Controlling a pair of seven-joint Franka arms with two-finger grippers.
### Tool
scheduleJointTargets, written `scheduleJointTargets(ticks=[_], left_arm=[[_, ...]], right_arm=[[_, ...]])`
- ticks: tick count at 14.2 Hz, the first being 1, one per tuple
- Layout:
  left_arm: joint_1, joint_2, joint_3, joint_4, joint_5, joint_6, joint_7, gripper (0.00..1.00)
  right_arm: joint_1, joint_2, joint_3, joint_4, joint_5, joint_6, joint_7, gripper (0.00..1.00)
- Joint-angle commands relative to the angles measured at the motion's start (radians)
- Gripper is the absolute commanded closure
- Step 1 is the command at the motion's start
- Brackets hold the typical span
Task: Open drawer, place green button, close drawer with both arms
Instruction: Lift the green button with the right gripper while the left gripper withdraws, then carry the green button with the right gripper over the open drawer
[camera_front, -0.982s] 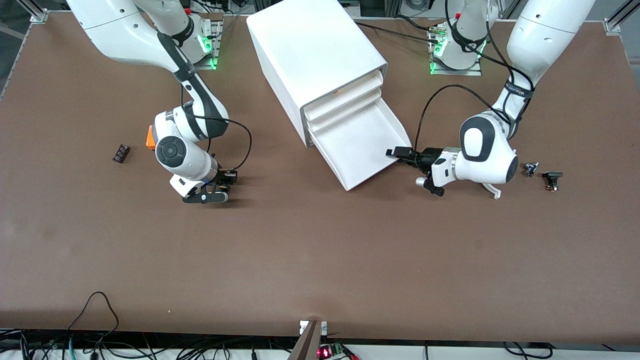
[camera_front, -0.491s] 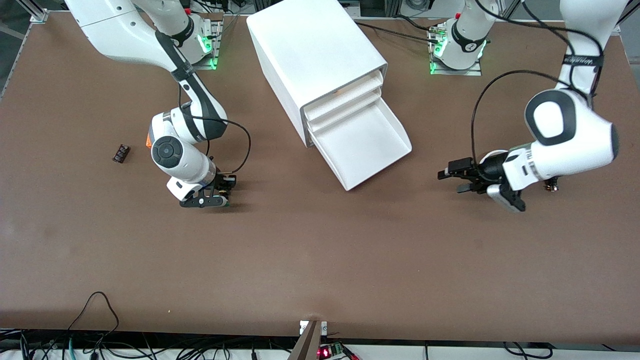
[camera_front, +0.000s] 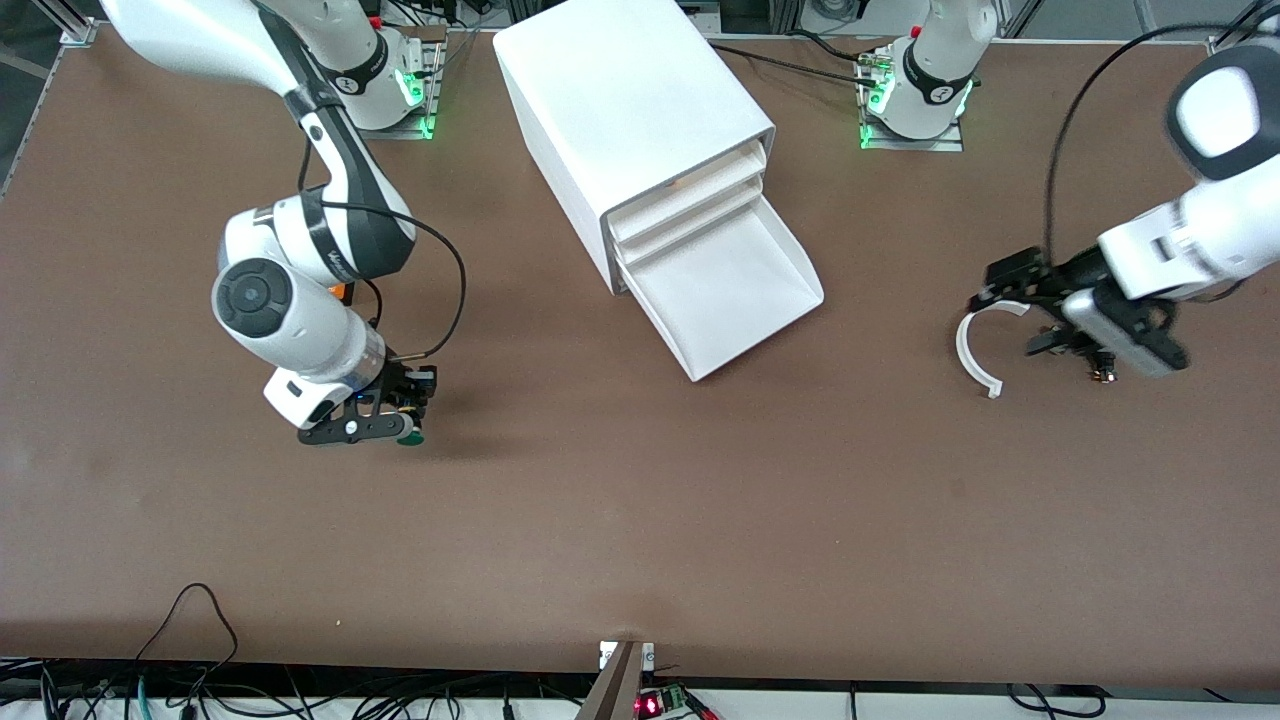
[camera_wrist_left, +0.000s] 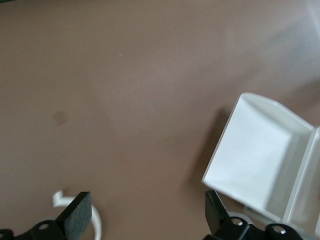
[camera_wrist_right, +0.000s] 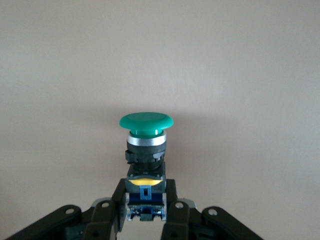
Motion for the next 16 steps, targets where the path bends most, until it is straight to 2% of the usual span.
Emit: scheduleJointTargets(ticks=[1, 3, 5, 8, 11, 14, 16], left_arm=[[-0.01, 0.014, 0.012, 0.12, 0.185, -0.131, -0.059, 0.0], [-0.016, 0.016, 0.003, 0.195, 0.267, -0.229, -0.148, 0.0], [-0.021, 0.014, -0.002, 0.244, 0.308, -0.296, -0.188, 0.0], [-0.021, 0.009, -0.001, 0.252, 0.321, -0.277, -0.2, 0.0], [-0.024, 0.009, -0.005, 0.253, 0.328, -0.24, -0.329, 0.0], [-0.039, 0.008, -0.01, 0.279, 0.331, -0.252, -0.476, 0.0], [-0.05, 0.002, -0.01, 0.287, 0.333, -0.277, -0.487, 0.0]], right_arm=[[-0.003, 0.02, 0.04, 0.091, -0.003, -0.026, -0.191, 0.76], [-0.005, 0.024, 0.085, 0.125, -0.001, -0.029, -0.34, 0.77], [-0.006, 0.027, 0.16, 0.134, -0.012, -0.027, -0.509, 0.77], [0.003, 0.077, 0.263, 0.172, -0.093, -0.018, -0.733, 0.77], [0.032, 0.108, 0.34, 0.188, -0.147, -0.023, -0.775, 0.77], [0.05, 0.131, 0.412, 0.208, -0.245, -0.029, -0.777, 0.77], [0.099, 0.149, 0.424, 0.231, -0.278, -0.033, -0.777, 0.77]])
